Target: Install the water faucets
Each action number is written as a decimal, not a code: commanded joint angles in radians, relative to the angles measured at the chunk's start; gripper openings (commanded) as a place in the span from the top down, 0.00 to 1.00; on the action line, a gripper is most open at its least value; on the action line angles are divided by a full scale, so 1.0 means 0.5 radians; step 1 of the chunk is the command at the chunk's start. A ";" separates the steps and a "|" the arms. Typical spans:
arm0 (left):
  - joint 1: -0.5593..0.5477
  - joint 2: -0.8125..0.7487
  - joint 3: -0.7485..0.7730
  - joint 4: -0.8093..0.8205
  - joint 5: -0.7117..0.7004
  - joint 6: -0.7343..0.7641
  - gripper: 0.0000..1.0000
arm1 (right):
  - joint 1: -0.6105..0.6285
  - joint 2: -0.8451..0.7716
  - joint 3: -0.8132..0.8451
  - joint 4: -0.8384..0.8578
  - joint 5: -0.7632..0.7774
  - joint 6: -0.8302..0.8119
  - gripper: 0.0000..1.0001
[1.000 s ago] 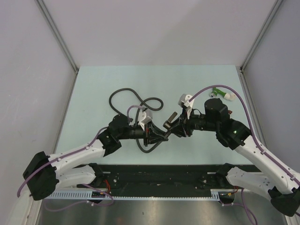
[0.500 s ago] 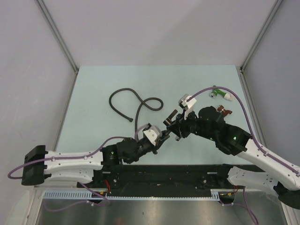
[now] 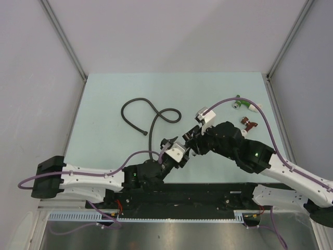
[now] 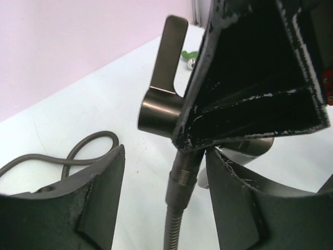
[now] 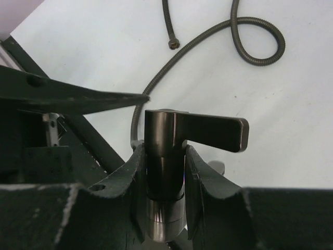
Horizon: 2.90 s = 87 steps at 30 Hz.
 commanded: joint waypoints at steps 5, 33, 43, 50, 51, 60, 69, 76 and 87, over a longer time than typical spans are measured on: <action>0.162 -0.412 -0.169 0.018 0.603 -0.240 0.27 | -0.107 -0.150 0.068 0.104 -0.127 -0.031 1.00; 1.197 -0.329 -0.323 0.336 3.123 -1.035 0.24 | -0.184 -0.236 0.007 0.233 -0.817 -0.234 1.00; 1.194 -0.182 -0.289 0.434 3.197 -1.121 0.67 | -0.178 -0.251 -0.006 0.251 -0.857 -0.240 1.00; 1.194 -0.265 -0.298 0.355 3.017 -1.109 1.00 | -0.135 -0.239 -0.012 0.254 -0.735 -0.227 1.00; 1.178 -0.280 -0.301 0.315 2.861 -1.100 1.00 | -0.120 -0.236 -0.012 0.251 -0.695 -0.221 1.00; 0.790 -0.504 -0.261 -0.170 1.652 -0.760 1.00 | 0.037 -0.113 -0.018 0.224 -0.213 -0.093 1.00; 0.308 -0.415 -0.191 -0.124 0.315 -0.373 1.00 | 0.055 -0.009 -0.046 0.248 -0.038 0.067 1.00; 0.077 -0.041 -0.071 0.164 -0.330 0.047 1.00 | 0.070 0.052 -0.092 0.288 0.042 0.177 1.00; -0.116 0.447 0.027 1.057 -0.730 0.738 0.75 | 0.049 -0.006 -0.128 0.285 0.109 0.184 1.00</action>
